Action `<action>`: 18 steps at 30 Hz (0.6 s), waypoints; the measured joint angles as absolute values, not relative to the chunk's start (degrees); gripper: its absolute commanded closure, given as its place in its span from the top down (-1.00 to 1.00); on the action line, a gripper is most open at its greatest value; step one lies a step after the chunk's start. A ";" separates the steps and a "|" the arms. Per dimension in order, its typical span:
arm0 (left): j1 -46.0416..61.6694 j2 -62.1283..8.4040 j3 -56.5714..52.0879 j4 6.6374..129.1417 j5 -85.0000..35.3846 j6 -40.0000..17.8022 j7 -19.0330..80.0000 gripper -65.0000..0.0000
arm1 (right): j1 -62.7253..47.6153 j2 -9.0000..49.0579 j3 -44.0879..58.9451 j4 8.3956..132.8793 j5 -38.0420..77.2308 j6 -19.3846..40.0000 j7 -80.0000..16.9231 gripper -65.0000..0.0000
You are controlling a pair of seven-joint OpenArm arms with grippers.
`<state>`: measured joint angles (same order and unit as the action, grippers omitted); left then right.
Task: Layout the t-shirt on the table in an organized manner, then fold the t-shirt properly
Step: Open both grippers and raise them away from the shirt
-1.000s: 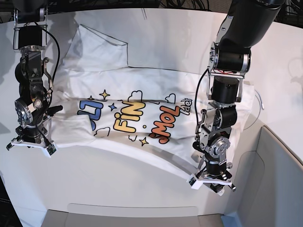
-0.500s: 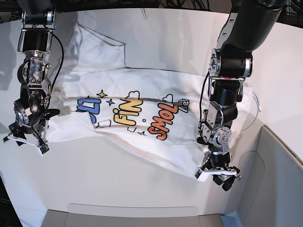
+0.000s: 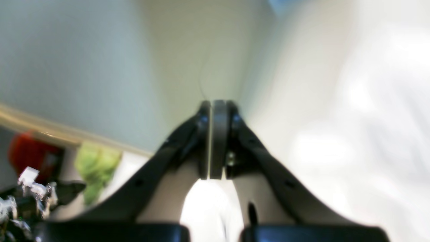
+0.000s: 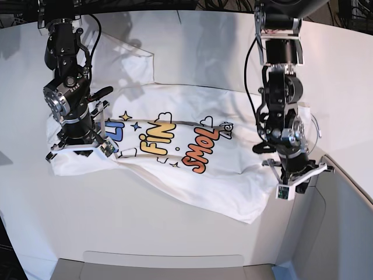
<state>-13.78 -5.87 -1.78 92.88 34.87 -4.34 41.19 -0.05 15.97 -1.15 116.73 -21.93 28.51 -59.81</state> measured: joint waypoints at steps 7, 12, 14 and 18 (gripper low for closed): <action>-7.66 -6.63 -24.56 98.21 21.93 -6.90 43.86 -1.00 | -7.55 12.67 -2.42 116.68 -21.32 31.62 -63.70 -1.00; -7.38 -10.46 -35.99 94.43 4.03 -18.06 58.72 -1.00 | -11.27 13.65 -1.96 116.62 -22.46 31.77 -64.69 -1.00; -8.43 -12.62 -39.62 93.21 -1.39 -22.20 63.11 -1.00 | -11.75 13.43 -1.96 116.62 -22.37 31.75 -64.60 -1.00; -8.97 -16.56 -40.77 93.17 -9.19 -28.42 68.12 -1.00 | -11.97 13.45 -1.93 116.62 -22.65 31.75 -64.47 -1.00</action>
<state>-8.97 -16.56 -40.77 93.17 -9.19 -28.42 68.12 -11.97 13.45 -1.93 116.62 -22.65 31.75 -64.47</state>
